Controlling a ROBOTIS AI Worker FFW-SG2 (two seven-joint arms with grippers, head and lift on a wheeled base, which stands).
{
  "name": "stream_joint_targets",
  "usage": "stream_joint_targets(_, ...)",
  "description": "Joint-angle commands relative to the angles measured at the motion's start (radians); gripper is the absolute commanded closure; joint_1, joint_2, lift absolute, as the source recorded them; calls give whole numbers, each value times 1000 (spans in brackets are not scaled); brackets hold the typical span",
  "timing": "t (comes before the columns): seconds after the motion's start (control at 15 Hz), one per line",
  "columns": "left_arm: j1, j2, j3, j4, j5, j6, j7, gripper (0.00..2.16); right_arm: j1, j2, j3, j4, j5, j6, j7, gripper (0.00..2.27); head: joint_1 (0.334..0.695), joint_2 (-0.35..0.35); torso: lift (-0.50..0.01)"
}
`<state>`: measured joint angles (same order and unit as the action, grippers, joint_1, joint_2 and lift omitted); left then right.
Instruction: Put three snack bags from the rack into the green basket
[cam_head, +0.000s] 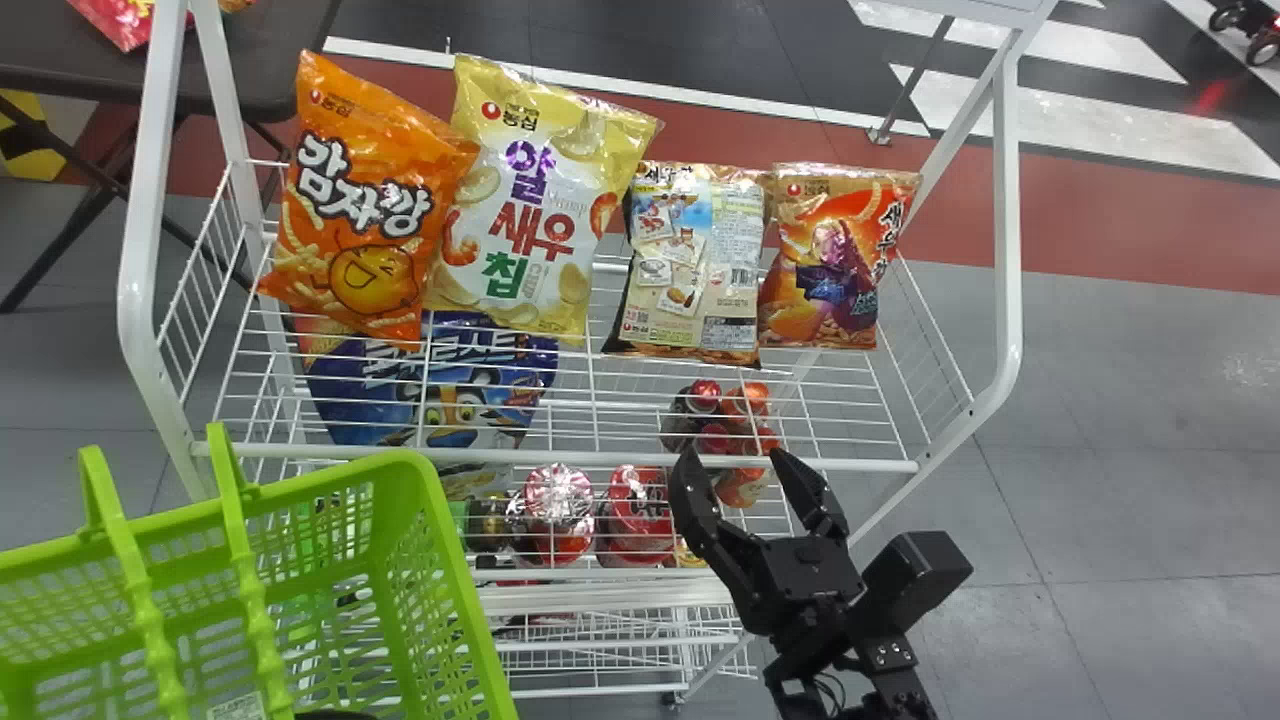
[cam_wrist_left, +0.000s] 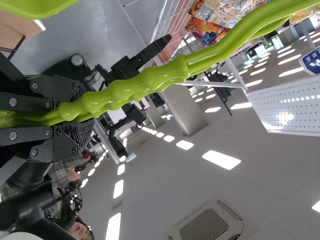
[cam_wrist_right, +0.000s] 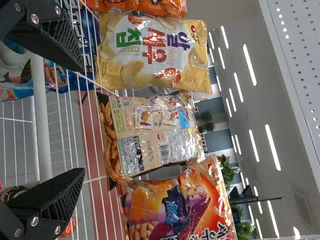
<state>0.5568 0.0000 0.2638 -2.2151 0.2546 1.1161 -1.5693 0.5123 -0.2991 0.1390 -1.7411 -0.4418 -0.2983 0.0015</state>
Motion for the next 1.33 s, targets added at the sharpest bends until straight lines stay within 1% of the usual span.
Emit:
stream_joint_targets(0.0,0,-3,0,0,0,0,-11,2145,0,0,1,0,0,0,0,97,695,-276,0)
stream_joint_targets(0.73,-3,-3,-2,0,-2,0,-11,2145,-12,0,11,0,0,-3,0,97,695,-267,0)
stream_joint_targets(0.93,-8,-3,-2,0,-5,18,-11,2145,-67,9,28,5,8,6,9,97,695,-261,0)
stream_joint_targets(1.07,-9,-3,0,0,-5,25,-11,2145,-115,20,50,5,9,71,20,97,695,-247,0)
stream_joint_targets(1.27,-9,-3,2,0,-11,31,-11,2145,-212,23,108,2,20,181,22,97,695,-187,0)
